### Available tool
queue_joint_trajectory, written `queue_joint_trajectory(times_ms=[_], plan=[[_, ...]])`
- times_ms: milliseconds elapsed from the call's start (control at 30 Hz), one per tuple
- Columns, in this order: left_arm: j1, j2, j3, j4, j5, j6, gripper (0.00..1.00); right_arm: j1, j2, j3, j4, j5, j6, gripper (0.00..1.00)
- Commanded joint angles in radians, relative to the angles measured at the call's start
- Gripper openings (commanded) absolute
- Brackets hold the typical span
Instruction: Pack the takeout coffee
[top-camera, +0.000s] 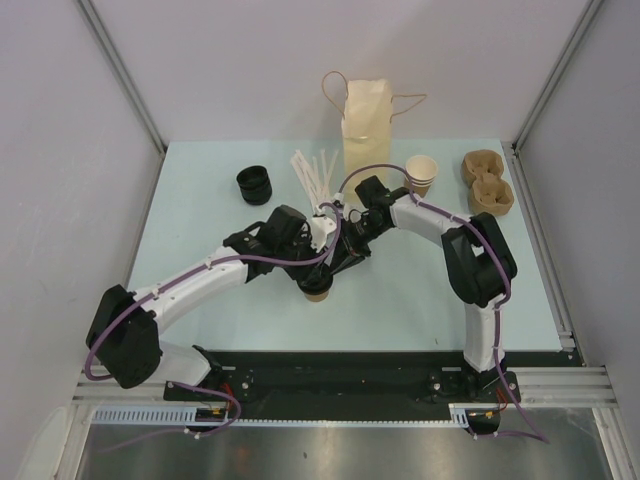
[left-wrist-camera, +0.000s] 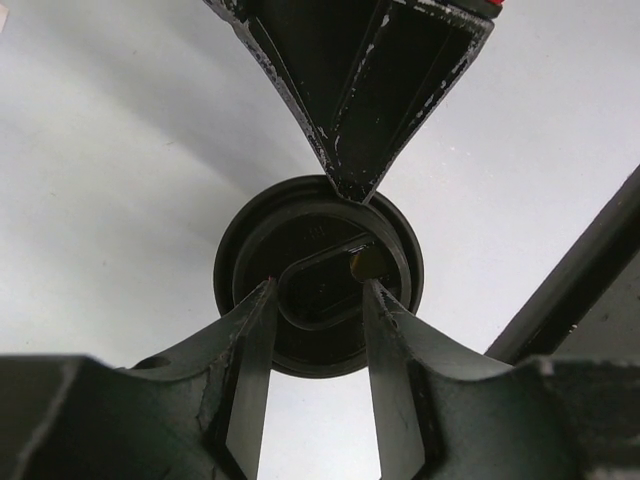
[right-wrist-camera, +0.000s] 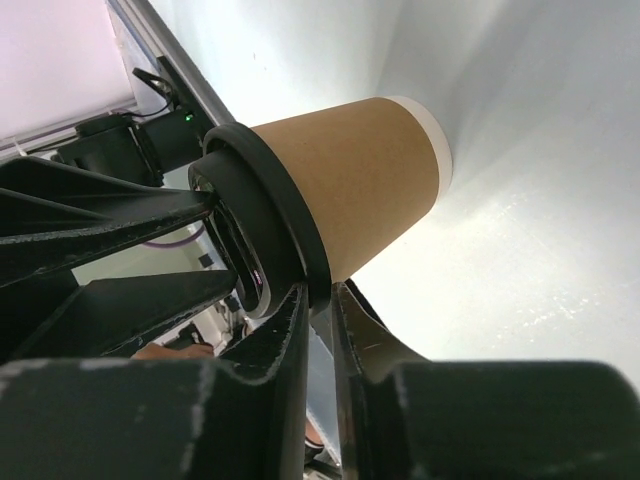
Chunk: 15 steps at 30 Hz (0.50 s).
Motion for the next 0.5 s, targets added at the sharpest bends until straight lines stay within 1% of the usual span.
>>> queue_joint_trajectory(times_ms=[0,100,333,433,467], plan=[[-0.005,0.015,-0.034,-0.001,0.004,0.013,0.44,0.013,0.078,-0.006,-0.031,0.149,-0.059,0.14],[-0.005,0.019,-0.045,0.0,0.011,0.013,0.43,0.026,0.095,-0.015,-0.043,0.186,-0.076,0.09],[-0.005,0.026,-0.036,-0.004,0.014,0.01,0.4,0.024,0.129,-0.031,-0.042,0.249,-0.084,0.05],[-0.004,0.024,-0.038,0.0,0.017,0.009,0.4,0.015,0.112,-0.029,-0.033,0.171,-0.078,0.04],[-0.004,0.021,-0.039,0.0,0.022,0.007,0.4,0.012,0.088,-0.028,-0.03,0.117,-0.073,0.05]])
